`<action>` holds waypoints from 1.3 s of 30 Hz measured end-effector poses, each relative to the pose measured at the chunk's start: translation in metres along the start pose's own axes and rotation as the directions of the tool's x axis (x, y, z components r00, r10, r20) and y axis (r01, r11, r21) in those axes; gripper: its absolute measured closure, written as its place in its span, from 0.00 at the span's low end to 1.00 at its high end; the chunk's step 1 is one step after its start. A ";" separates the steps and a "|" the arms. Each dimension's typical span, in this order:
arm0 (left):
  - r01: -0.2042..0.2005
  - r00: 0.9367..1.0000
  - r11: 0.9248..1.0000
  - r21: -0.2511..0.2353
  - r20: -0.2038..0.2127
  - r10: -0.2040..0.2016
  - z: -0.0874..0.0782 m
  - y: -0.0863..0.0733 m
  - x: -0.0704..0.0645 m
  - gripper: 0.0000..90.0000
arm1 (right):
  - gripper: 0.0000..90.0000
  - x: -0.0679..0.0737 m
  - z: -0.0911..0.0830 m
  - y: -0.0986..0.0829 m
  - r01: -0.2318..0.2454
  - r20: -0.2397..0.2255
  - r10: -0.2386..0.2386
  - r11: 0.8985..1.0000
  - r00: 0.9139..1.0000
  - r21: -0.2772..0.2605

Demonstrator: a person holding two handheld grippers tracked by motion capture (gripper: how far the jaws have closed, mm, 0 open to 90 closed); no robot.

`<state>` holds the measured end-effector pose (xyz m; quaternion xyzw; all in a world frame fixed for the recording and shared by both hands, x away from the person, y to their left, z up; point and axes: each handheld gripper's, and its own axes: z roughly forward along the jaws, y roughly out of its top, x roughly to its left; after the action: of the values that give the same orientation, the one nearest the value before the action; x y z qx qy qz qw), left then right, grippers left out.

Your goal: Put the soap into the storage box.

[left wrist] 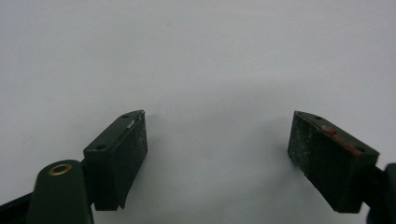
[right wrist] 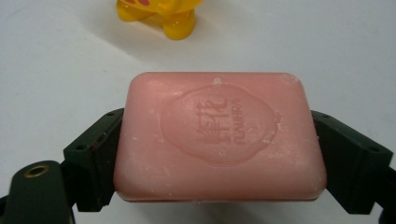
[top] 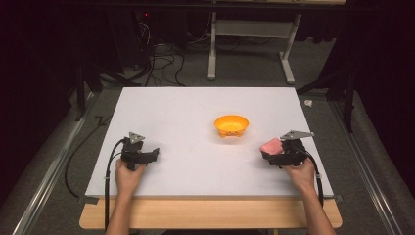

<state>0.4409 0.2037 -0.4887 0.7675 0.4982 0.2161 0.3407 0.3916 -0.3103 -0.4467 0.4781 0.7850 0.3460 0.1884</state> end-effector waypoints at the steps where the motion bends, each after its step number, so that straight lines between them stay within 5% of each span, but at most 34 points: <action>1: 0.000 1.000 1.000 0.000 0.000 0.000 0.000 0.000 0.000 0.22 | 0.15 0.001 -0.001 0.001 -0.003 0.000 0.003 1.000 1.000 -0.001; 13: 0.000 1.000 1.000 0.000 0.000 0.000 0.000 0.000 0.000 0.22 | 0.15 0.009 -0.007 0.015 -0.020 0.017 0.021 1.000 1.000 -0.018; 39: -0.001 1.000 1.000 0.001 0.001 0.001 0.000 0.000 0.000 0.22 | 0.15 0.024 -0.007 0.056 -0.069 -0.028 0.068 0.997 0.997 -0.039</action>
<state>0.4409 0.2038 -0.4887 0.7679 0.4978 0.2158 0.3404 0.4107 -0.2745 -0.4008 0.4964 0.7635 0.3740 0.1754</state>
